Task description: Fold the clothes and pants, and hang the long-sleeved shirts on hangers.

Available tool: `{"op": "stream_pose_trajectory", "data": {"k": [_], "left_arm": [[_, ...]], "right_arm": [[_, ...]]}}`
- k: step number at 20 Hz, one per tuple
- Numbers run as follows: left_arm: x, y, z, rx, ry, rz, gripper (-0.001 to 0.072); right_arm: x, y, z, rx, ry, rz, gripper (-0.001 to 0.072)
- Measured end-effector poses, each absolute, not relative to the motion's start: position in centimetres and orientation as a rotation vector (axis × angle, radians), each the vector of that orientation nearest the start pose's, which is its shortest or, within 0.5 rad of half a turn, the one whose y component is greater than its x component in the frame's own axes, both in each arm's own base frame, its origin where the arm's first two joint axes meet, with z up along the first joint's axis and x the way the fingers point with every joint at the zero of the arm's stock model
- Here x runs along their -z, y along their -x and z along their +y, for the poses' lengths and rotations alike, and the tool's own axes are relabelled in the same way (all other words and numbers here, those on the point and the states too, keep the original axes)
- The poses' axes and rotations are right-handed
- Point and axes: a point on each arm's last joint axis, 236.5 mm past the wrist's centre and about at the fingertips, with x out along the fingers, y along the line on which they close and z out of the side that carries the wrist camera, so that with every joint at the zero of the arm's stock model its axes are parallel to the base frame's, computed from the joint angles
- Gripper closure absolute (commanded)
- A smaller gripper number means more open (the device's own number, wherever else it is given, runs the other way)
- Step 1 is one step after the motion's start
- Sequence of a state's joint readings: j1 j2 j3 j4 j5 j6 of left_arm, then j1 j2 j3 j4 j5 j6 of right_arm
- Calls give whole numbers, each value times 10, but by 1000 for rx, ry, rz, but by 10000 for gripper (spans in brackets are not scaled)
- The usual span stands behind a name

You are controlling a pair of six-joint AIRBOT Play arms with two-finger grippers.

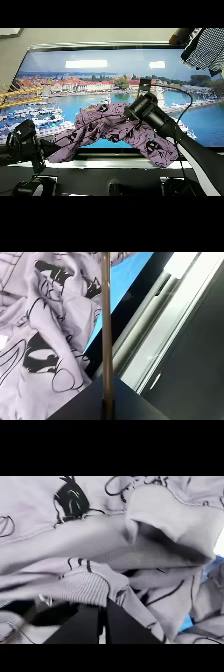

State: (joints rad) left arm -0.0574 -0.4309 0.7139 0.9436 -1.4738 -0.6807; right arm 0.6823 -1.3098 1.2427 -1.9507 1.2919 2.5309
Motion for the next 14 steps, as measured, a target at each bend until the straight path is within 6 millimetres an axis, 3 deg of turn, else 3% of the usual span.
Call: {"op": "stream_pose_trajectory", "data": {"k": [7, 14], "left_arm": [[-94, -172, -167, 1145, -334, 808, 685], [-79, -182, -177, 1264, -345, 802, 685]], "right_arm": [[-61, -352, 181, 126, -12, 1120, 681], [-107, -336, 184, -2, 97, 1158, 681]]}}
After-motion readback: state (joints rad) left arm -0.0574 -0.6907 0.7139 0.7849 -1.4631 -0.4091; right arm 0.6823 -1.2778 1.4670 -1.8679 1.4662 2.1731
